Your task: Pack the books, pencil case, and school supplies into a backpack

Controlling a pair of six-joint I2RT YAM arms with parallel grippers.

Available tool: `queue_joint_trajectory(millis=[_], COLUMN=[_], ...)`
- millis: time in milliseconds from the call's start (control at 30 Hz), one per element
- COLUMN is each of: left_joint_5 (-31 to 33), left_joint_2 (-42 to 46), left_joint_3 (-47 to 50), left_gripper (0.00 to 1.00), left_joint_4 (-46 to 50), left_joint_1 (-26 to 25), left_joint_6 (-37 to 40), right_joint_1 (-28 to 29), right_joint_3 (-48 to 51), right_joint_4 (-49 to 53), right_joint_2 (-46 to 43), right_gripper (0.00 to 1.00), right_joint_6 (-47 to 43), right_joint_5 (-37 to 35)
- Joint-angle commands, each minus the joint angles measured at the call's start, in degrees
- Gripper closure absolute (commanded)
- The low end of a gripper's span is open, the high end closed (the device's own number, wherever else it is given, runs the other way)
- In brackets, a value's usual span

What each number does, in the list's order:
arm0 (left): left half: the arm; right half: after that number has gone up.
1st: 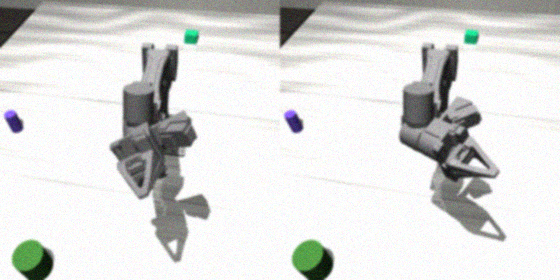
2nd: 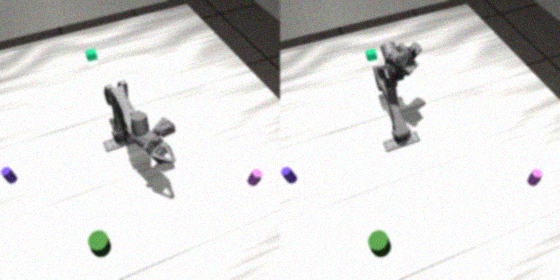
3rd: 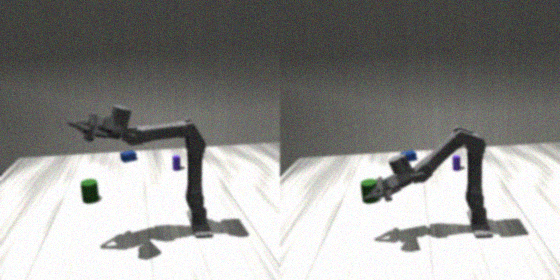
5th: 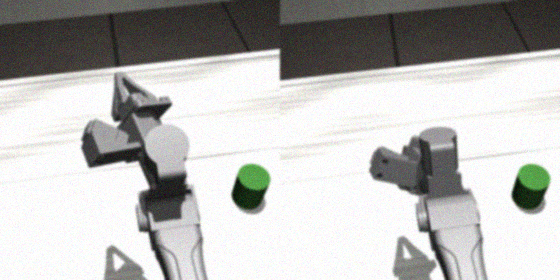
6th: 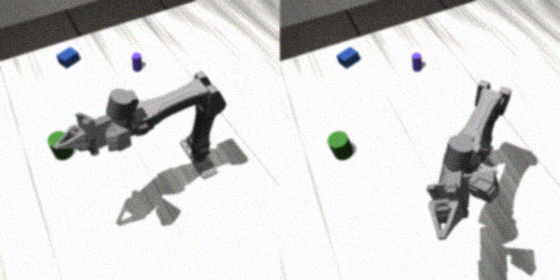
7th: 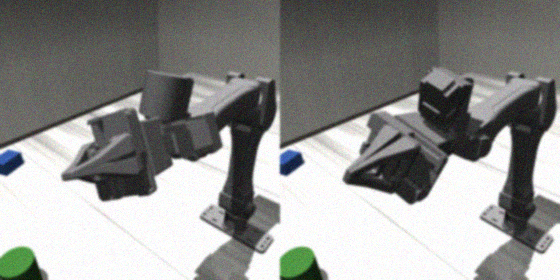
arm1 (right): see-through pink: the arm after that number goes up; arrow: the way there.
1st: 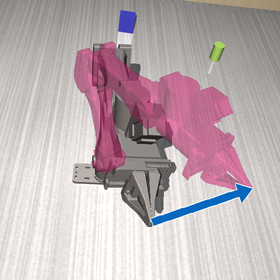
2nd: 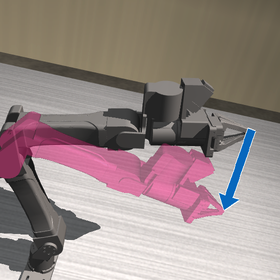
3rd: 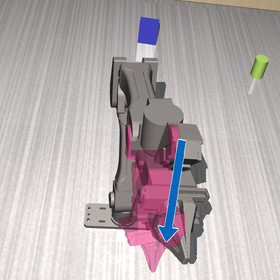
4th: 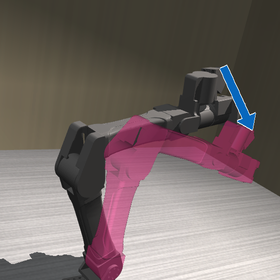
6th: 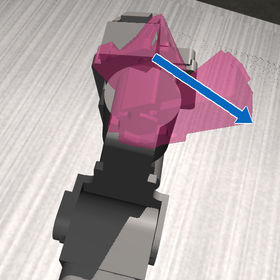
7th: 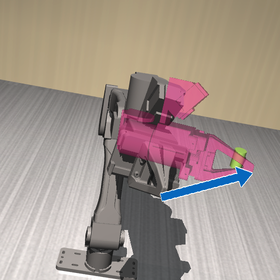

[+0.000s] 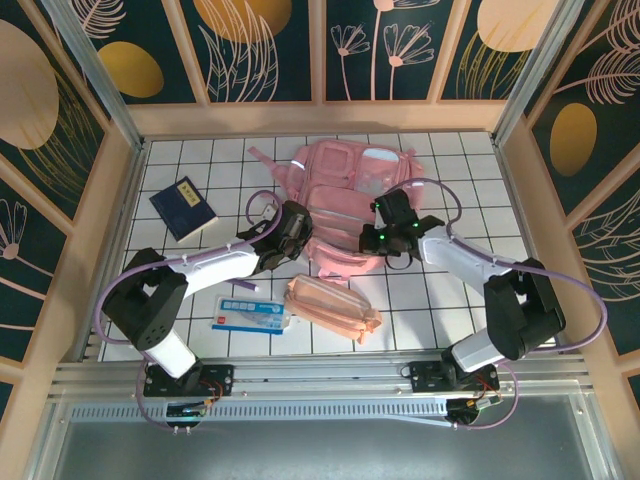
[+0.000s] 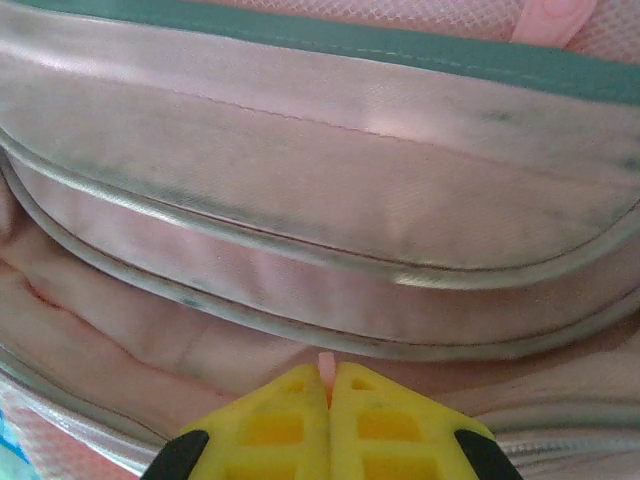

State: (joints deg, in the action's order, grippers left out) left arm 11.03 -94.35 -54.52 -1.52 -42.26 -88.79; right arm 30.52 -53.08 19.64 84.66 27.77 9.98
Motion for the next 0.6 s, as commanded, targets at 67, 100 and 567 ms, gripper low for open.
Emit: queue_joint_trajectory(millis=[67, 100, 567], left_joint_5=[-5.0, -5.5, -2.0], left_joint_2=[-0.1, -0.3, -7.5], left_joint_3=[-0.7, -0.8, -10.2], left_gripper=[1.0, 1.0, 1.0], left_joint_4=[-7.0, -7.7, -12.0], left_joint_1=[-0.7, -0.9, -8.8], left_joint_6=[-3.0, -3.2, -10.8], right_joint_1=[1.7, 1.8, 3.0], right_joint_3=[-3.4, -3.7, -9.2], right_joint_4=[-3.4, -4.4, -3.8], right_joint_2=[-2.0, -1.8, -5.7], right_gripper=[1.0, 1.0, 1.0], right_joint_6=[14.8, 16.6, 19.8], right_joint_5=[-7.4, -7.3, -14.6])
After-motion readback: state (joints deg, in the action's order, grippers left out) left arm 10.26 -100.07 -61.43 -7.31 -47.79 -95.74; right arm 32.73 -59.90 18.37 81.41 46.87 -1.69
